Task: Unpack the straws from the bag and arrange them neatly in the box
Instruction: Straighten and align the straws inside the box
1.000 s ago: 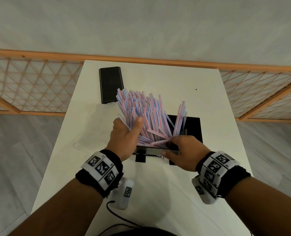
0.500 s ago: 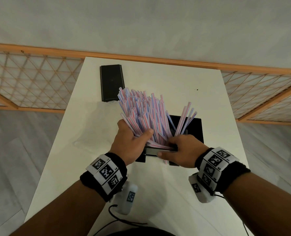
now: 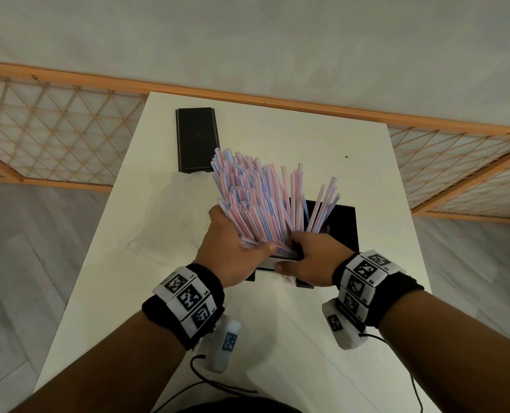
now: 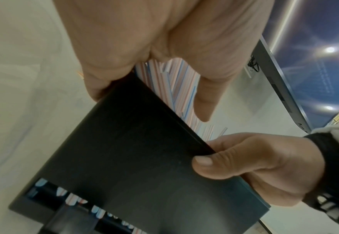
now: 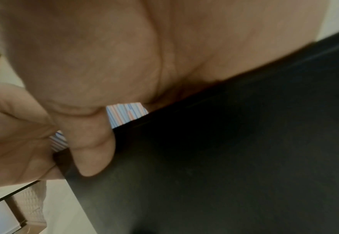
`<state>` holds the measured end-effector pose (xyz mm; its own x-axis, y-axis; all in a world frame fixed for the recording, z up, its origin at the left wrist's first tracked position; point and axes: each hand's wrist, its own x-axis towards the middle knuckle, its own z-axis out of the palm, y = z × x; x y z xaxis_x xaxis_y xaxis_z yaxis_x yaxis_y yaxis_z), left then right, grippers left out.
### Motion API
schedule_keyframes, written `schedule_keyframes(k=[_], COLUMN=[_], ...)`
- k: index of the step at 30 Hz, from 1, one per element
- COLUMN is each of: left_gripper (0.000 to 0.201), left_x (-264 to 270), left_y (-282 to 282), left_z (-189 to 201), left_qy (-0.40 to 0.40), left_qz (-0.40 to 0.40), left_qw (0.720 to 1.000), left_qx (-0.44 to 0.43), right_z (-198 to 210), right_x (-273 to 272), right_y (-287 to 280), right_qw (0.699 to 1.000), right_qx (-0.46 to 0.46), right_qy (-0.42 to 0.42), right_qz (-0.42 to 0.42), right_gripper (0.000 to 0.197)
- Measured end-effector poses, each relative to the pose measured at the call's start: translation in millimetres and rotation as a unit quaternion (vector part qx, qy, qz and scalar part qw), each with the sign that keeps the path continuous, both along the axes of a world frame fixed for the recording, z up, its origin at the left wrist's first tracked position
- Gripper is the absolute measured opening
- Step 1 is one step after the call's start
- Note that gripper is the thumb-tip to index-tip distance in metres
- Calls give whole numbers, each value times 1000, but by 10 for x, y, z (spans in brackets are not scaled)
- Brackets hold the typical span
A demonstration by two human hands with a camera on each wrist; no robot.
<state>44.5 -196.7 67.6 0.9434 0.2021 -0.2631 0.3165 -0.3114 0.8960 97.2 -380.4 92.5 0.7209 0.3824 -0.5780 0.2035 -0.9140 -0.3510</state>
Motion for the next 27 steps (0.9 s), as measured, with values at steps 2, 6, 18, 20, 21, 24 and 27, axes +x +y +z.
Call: schedule_keyframes(k=[2,6,18,20,21,24,27], left_gripper=[74,71,72,73,72,70,70], left_x=[16,34,31,28,24,19,13], left_y=[-1,-19,-3,5,11,-7,-7], left_z=[-18,-31,-70,-74,-83,-81,-44], left_qy=[-5,-5,-12,-13,-15,-17,-20], left_qz=[4,2,1,4,3,-5,3], left_qw=[1000,1000,1000,1000,1000,1000,1000], left_qx=[12,3,-20,-17,-18,-17,-9], right_z=[-18,-21,37,71,85,77,132], right_x=[7,15,26,1,-17,-43,-61], right_y=[40,117,146,150,152,143,113], right_qw=[1000,1000,999,999,999,999,998], right_qx=[-16,-26,45,40,35,39,44], right_qy=[2,1,8,-4,-7,-24,-50], right_qz=[8,15,14,26,28,15,9], right_gripper=[40,32,33,35,37,45,45])
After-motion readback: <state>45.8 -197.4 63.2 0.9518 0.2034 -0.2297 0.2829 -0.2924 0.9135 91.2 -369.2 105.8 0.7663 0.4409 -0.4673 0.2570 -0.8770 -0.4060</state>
